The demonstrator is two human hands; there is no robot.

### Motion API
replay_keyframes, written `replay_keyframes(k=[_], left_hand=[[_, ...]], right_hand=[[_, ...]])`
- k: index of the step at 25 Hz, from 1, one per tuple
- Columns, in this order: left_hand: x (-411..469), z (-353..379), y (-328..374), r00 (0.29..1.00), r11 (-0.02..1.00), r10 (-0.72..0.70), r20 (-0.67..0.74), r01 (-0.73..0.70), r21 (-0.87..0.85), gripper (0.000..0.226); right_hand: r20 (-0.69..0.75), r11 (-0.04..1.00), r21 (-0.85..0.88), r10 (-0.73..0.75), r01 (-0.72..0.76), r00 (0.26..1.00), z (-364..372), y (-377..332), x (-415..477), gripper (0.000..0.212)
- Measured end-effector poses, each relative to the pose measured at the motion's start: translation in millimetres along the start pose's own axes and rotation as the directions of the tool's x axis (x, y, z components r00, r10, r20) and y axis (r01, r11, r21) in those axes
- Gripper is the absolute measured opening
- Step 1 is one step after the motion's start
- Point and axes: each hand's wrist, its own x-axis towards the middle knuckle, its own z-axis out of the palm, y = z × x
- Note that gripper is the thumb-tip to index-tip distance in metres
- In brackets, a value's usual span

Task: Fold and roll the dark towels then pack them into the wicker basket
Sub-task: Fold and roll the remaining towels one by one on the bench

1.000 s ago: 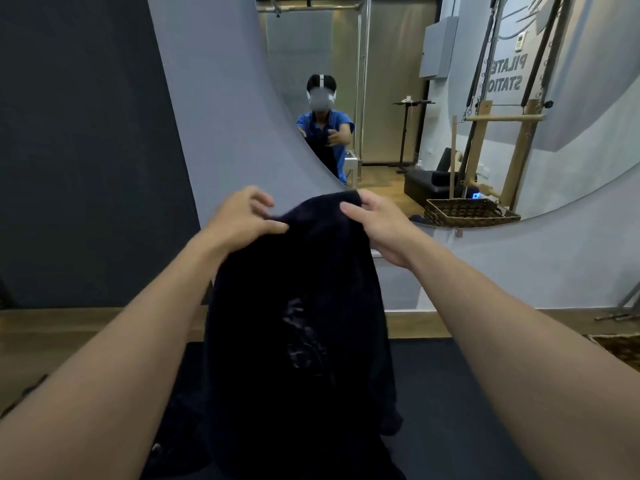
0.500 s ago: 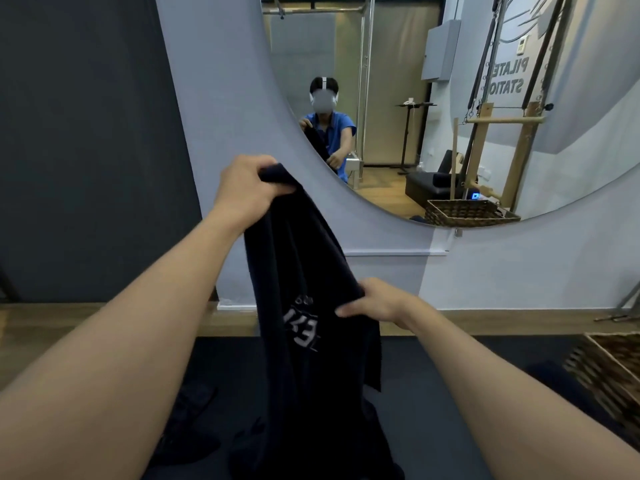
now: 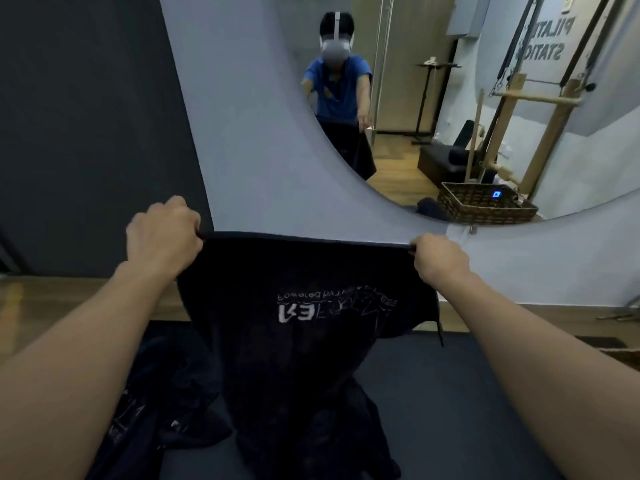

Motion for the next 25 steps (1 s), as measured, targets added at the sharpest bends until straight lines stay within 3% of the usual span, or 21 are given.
replay_keyframes(k=[3,5,7,8,10,11,12,13,14,15,17,20,25], left_hand=[[22.0,-45.9,7.4,0.996,0.993,-0.059,0.062,0.053,0.104,0.009],[39.7,-90.9,20.2,0.993,0.984,-0.081,0.091,0.065,0.165,0.011],[64.6,-147.3,36.5,0.987,0.98,-0.117,0.113,0.096,0.176,0.008],[80.4,-175.3,43.4,0.979,0.982,-0.151,0.139,0.132,0.139,0.007],[113.6,-228.5,57.0,0.931,0.941,-0.283,0.228,0.315,-0.119,0.006],[123.2,-251.0,64.6,0.875,0.813,-0.372,0.308,0.468,-0.347,0.009],[129.8,-270.5,74.4,0.807,0.543,-0.42,0.415,0.59,-0.598,0.013],[132.8,-289.7,88.1,0.772,0.212,-0.395,0.498,0.604,-0.768,0.016],[130.6,-305.7,102.1,0.78,-0.039,-0.348,0.521,0.543,-0.839,0.018],[127.6,-320.0,114.9,0.805,-0.189,-0.32,0.5,0.463,-0.866,0.021],[129.9,-335.5,135.6,0.843,-0.294,-0.321,0.432,0.345,-0.891,0.024],[155.6,-337.1,153.2,0.858,-0.3,-0.356,0.37,0.27,-0.915,0.02],[248.8,-349.2,180.9,0.907,-0.347,-0.316,0.279,0.164,-0.923,0.024]], right_hand=[[-0.058,0.988,0.144,0.055,-0.046,0.997,-68.3,-6.7,9.7,0.022],[-0.075,0.896,0.43,0.155,-0.108,0.985,-116.9,-8.8,14.4,0.021],[0.012,0.52,0.836,0.301,-0.175,0.954,-183.4,-13.6,17.5,0.023],[0.049,0.347,0.921,0.347,-0.177,0.937,-220.6,-15.7,19.3,0.025],[0.074,0.193,0.97,0.351,-0.149,0.934,-298.2,-18.7,22.9,0.027],[0.06,0.174,0.977,0.334,-0.124,0.941,-331.5,-20.0,23.1,0.028],[0.034,0.172,0.981,0.319,-0.093,0.947,-360.5,-20.2,23.9,0.029],[0.006,0.176,0.982,0.317,-0.065,0.948,-389.9,-18.3,24.1,0.03],[-0.021,0.174,0.984,0.325,-0.038,0.945,-412.4,-14.9,26.0,0.031],[-0.044,0.17,0.985,0.34,-0.015,0.939,-430.0,-10.5,28.3,0.031],[-0.099,0.188,0.982,0.372,0.029,0.923,-450.0,-0.1,39.8,0.03],[-0.142,0.21,0.976,0.405,0.06,0.903,-459.4,7.3,61.3,0.027],[-0.174,0.128,0.983,0.396,0.133,0.902,-496.7,-1.3,118.3,0.025]])
